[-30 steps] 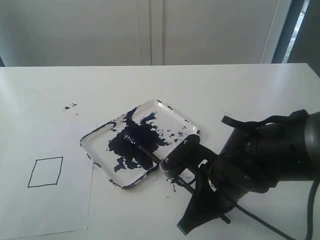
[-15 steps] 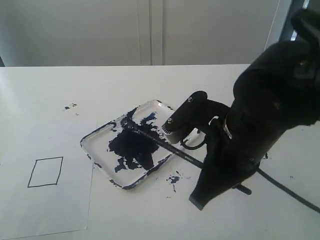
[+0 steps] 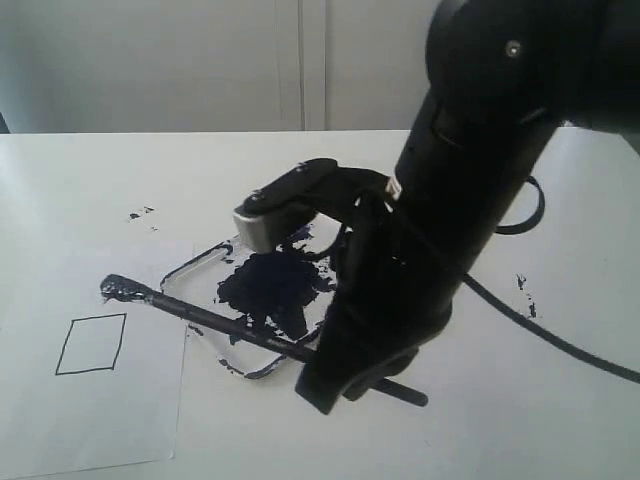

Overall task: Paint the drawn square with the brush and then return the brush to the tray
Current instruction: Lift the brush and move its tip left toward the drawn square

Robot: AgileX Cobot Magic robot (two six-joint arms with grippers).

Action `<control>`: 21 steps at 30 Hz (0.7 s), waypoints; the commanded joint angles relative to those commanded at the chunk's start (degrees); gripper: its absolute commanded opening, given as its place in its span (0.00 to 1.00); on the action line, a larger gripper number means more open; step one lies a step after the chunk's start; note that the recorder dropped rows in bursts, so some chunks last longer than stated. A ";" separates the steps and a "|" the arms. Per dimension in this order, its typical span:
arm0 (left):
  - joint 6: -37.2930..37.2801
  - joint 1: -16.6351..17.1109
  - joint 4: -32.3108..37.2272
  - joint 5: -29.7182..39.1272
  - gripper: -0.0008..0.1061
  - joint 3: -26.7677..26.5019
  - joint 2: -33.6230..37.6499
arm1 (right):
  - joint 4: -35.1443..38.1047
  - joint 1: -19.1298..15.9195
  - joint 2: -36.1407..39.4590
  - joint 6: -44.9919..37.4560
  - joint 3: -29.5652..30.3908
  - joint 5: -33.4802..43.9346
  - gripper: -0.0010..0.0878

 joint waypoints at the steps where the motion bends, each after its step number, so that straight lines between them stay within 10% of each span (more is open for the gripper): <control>1: 0.97 0.00 0.00 0.09 0.45 0.00 0.00 | 0.36 0.00 0.78 -0.53 -0.55 0.00 0.01; 21: 12.67 0.00 -13.88 5.25 0.45 0.00 12.27 | -4.17 0.00 5.33 -0.31 -2.31 -6.88 0.01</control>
